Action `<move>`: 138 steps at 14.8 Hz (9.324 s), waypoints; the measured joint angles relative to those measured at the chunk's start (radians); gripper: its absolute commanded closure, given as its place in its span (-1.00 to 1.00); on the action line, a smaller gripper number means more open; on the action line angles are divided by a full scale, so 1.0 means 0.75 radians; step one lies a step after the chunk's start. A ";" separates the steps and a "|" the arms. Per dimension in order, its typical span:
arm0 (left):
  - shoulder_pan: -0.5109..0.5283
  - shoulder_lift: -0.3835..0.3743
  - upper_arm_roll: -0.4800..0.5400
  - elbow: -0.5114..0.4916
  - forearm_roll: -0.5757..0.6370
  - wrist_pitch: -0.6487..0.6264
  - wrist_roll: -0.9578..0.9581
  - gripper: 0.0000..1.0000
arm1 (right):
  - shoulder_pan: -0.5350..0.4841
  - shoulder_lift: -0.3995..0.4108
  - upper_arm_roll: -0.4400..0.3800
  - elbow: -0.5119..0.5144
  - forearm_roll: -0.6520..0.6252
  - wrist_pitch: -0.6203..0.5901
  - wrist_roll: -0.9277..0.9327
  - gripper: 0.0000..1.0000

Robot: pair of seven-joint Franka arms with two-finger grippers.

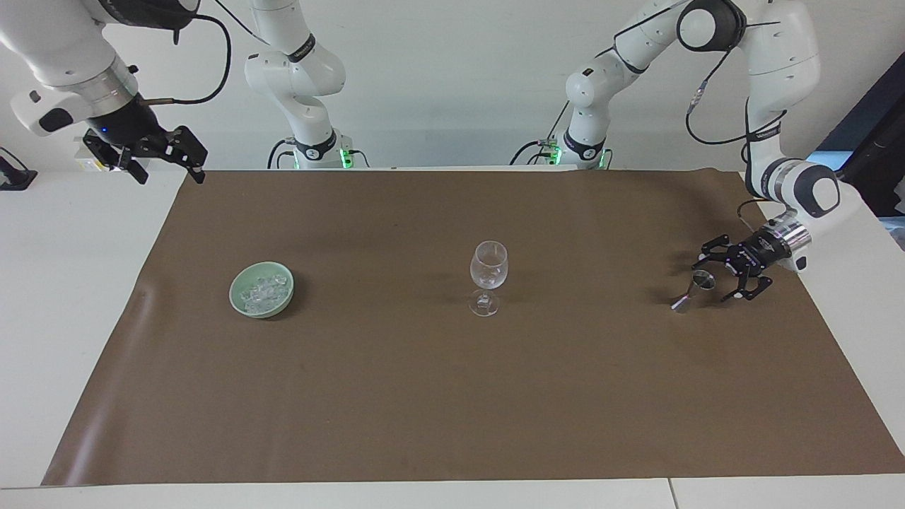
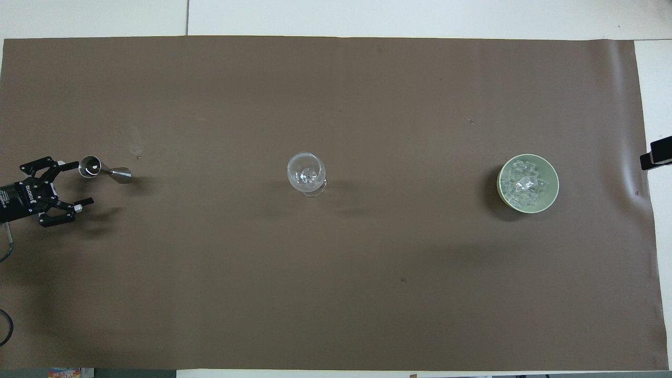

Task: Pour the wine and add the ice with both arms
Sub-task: 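Reach the left gripper to the silver jigger and grasp it, then lift the jigger with the left gripper and carry it toward the glass, then tilt the jigger over the clear glass with the left gripper to pour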

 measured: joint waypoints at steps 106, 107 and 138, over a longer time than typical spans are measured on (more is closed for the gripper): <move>-1.346 -0.615 -0.115 -0.253 1.150 1.195 -0.862 1.00 | 0.002 0.000 0.000 -0.004 0.000 0.000 0.000 -1.00; -1.346 -0.615 -0.115 -0.253 1.182 1.196 -0.865 1.00 | 0.002 0.000 0.000 -0.004 0.000 0.000 0.000 -1.00; -1.464 -0.582 -0.119 -0.067 2.301 0.905 -1.617 1.00 | 0.002 0.000 0.000 -0.012 0.000 0.000 0.000 -1.00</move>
